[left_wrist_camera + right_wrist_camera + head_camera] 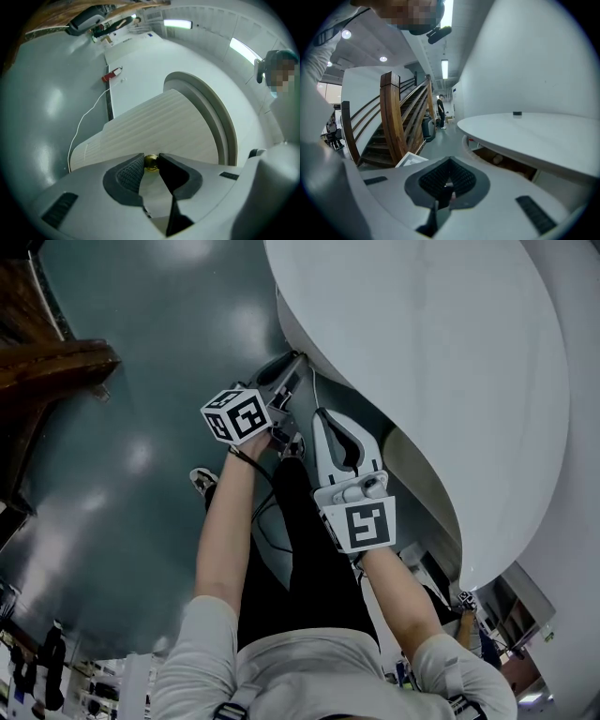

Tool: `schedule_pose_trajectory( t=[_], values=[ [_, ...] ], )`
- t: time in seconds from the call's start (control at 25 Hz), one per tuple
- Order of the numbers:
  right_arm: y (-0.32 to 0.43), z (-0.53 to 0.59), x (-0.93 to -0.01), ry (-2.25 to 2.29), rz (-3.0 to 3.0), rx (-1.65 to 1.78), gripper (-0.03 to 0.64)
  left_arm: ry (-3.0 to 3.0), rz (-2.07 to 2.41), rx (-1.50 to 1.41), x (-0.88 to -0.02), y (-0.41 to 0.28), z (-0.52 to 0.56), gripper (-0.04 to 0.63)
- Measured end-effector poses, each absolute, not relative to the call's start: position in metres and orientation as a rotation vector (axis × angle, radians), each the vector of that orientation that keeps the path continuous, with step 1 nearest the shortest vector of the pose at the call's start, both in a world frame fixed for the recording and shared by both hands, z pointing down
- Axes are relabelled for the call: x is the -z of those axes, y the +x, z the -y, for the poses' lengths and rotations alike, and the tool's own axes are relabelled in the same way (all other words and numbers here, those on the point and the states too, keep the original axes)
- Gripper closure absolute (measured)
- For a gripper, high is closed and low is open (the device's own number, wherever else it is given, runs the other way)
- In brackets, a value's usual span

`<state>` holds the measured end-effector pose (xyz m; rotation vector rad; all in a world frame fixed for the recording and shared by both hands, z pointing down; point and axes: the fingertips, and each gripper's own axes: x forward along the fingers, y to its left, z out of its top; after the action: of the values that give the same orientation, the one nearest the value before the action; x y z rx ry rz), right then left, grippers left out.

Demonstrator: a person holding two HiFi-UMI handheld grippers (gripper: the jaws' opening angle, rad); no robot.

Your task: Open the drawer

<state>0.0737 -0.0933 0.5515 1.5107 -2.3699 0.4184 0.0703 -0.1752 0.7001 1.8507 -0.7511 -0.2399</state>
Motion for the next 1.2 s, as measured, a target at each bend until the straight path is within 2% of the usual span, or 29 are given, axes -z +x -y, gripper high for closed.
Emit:
schedule_pose_trajectory(
  t=[0.6,1.2],
  values=[
    [0.031,0.066,-0.556,1.47,2.397,-0.435,0.606,1.824,0.788,0.227,-0.707,0.025,0.146,0.492],
    [0.015,0.057,-0.549,1.432,2.402,-0.426,0.606,1.815,0.799,0.208,-0.705,0.009,0.133,0.494]
  ],
)
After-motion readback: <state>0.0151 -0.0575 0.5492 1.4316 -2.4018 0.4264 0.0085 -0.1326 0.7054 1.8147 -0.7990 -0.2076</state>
